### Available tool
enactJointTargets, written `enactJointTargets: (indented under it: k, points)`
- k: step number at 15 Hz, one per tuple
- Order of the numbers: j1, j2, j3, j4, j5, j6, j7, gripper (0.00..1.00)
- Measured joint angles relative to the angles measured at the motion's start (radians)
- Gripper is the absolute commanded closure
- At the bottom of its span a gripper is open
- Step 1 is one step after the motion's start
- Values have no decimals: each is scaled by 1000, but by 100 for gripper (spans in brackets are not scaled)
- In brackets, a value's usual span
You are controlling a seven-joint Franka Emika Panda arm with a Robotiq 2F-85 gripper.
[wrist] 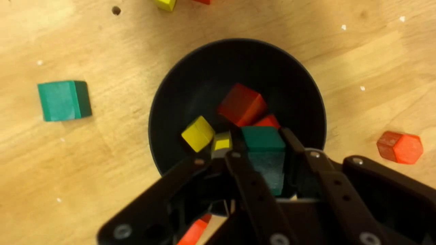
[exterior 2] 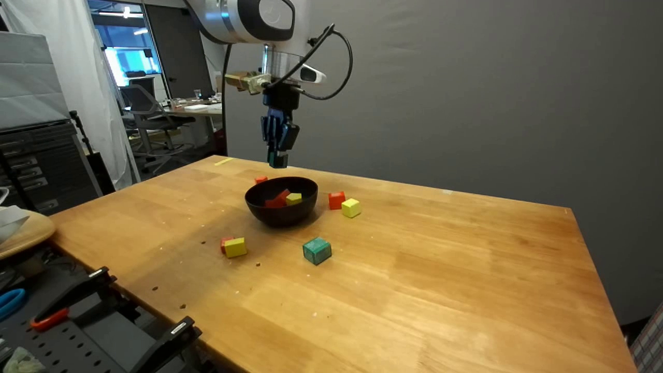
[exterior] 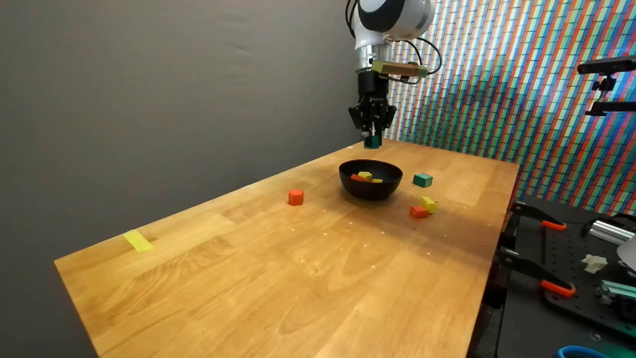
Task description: Pick up all the cube boxes on the table and put them inside the bowl
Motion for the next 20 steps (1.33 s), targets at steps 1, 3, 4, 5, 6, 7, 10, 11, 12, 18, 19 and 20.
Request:
enactJointTargets:
  k: [1, 3, 4, 5, 6, 7, 10, 11, 12, 18, 19, 20]
  points:
    - [-6, -5, 0, -20, 11, 1, 0, 39]
    - [-10, -15, 0, -49, 18, 26, 0, 25]
    - [-9, -21, 2, -60, 18, 46, -1, 16]
    - [-8, -30, 4, -68, 18, 62, -1, 9]
    - [-7, -41, 7, -75, 18, 75, -2, 0]
    - [-5, -56, 11, -81, 18, 85, -3, 0]
    - [1, -119, 26, -92, 18, 100, -10, 0]
    - [2, -141, 32, -94, 18, 100, -17, 0]
    - [4, -160, 39, -95, 18, 100, -25, 0]
    - [15, -183, 64, -95, 18, 113, -56, 0]
    - [14, -181, 62, -95, 18, 113, -56, 0]
    - [14, -179, 62, -95, 18, 113, -56, 0]
